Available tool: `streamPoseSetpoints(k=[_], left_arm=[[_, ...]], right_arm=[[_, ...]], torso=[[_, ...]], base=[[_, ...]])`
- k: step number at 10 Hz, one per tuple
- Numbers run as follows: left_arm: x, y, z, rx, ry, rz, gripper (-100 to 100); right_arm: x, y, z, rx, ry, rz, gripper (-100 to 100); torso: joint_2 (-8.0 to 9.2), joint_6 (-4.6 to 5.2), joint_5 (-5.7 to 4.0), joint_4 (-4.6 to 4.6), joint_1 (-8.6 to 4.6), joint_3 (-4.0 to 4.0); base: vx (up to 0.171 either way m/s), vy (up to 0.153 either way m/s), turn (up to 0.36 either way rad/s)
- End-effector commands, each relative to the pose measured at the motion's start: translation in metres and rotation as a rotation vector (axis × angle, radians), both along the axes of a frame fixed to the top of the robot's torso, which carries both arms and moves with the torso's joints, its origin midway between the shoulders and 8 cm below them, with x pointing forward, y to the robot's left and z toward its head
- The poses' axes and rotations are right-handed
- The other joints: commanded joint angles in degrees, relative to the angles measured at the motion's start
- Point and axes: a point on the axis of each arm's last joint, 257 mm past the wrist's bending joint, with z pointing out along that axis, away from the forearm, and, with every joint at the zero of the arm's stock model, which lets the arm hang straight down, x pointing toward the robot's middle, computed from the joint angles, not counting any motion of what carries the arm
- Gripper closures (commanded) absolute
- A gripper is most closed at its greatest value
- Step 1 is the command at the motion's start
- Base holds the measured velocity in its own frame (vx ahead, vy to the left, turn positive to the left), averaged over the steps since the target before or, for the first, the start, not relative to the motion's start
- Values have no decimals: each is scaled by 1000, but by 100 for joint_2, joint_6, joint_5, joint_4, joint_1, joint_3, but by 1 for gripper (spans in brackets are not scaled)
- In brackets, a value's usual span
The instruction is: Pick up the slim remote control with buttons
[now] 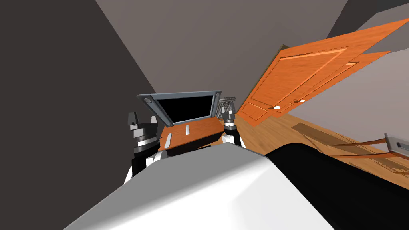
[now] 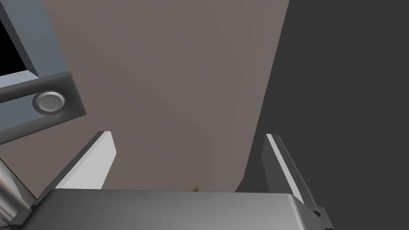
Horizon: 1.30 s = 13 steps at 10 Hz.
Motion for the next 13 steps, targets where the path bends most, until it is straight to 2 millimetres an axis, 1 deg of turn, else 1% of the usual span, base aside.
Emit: streamPoseSetpoints(k=[1, 3, 6, 7, 9, 10, 11, 12, 13], left_arm=[[8, 10, -15, -27, 48, -19, -100], [15, 22, -32, -64, 101, -33, -100], [29, 52, -71, -155, 212, -42, -100], [29, 52, -71, -161, 211, -46, -100], [36, 80, -105, -240, 301, -34, -100], [36, 80, -105, -255, 298, -43, -100], [38, 97, -125, -305, 346, -32, -100], [38, 97, -125, -312, 345, -36, -100], [39, 115, -146, -366, 395, -20, -100]], right_arm=[[0, 0, 0, 0, 0, 0, 0], [0, 0, 0, 0, 0, 0, 0], [0, 0, 0, 0, 0, 0, 0], [0, 0, 0, 0, 0, 0, 0], [0, 0, 0, 0, 0, 0, 0], [0, 0, 0, 0, 0, 0, 0], [0, 0, 0, 0, 0, 0, 0], [0, 0, 0, 0, 0, 0, 0], [0, 0, 0, 0, 0, 0, 0]], torso=[[0, 0, 0, 0, 0, 0], [19, 2, 0, 4, -1, 11], [17, 3, -1, 4, -4, 10], [16, 3, -1, 3, -4, 9], [10, 2, 0, 2, -1, 6], [13, 2, 0, 3, -1, 7], [12, -2, 0, 3, 2, 7], [8, 2, 0, 2, 1, 5], [7, -2, 0, 2, 3, 4]], base=[[-30, -9, -330], [-60, -12, -213], [-43, -21, -276], [-26, -7, -90], [-28, -17, -258], [-27, -8, -112], [-20, -10, -215], [-14, -4, -140], [-14, -8, -252]])
